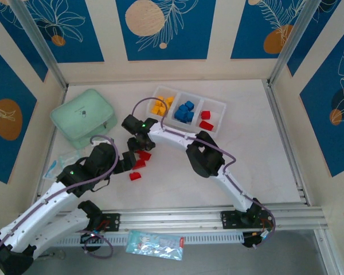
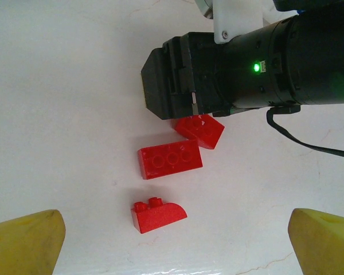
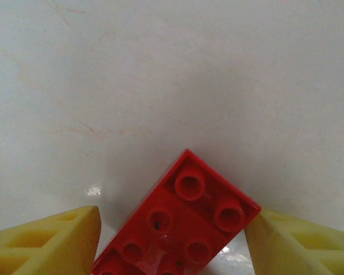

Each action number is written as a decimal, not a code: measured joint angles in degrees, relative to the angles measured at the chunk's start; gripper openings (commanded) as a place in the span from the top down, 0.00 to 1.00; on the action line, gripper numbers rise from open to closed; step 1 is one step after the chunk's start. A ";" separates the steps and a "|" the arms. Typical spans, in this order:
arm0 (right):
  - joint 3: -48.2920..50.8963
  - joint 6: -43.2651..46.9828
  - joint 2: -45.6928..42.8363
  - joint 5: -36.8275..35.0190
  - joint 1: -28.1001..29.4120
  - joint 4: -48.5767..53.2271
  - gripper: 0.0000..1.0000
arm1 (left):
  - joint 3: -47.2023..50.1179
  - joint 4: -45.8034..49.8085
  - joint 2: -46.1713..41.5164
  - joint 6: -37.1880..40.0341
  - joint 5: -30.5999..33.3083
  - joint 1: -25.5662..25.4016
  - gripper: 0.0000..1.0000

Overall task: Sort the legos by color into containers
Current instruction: Pick up the lego from the center of the table.

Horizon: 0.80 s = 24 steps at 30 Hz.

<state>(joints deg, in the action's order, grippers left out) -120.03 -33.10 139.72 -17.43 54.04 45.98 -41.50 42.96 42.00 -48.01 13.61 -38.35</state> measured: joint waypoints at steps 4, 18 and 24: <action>0.00 0.50 0.00 -0.76 0.00 0.39 0.47 | 0.00 -0.02 0.04 -0.02 0.00 0.00 0.01; 1.27 2.21 -0.98 -1.20 -0.92 -0.11 0.66 | 0.00 -0.07 0.26 0.02 -0.04 0.00 0.01; 7.17 2.73 -6.56 -1.01 -1.77 -2.01 0.67 | -0.39 -0.13 2.38 0.42 -1.33 0.04 0.01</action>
<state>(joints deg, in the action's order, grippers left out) -112.86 -30.37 133.16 -18.44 52.27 43.97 -41.89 42.83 44.38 -47.59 12.27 -38.30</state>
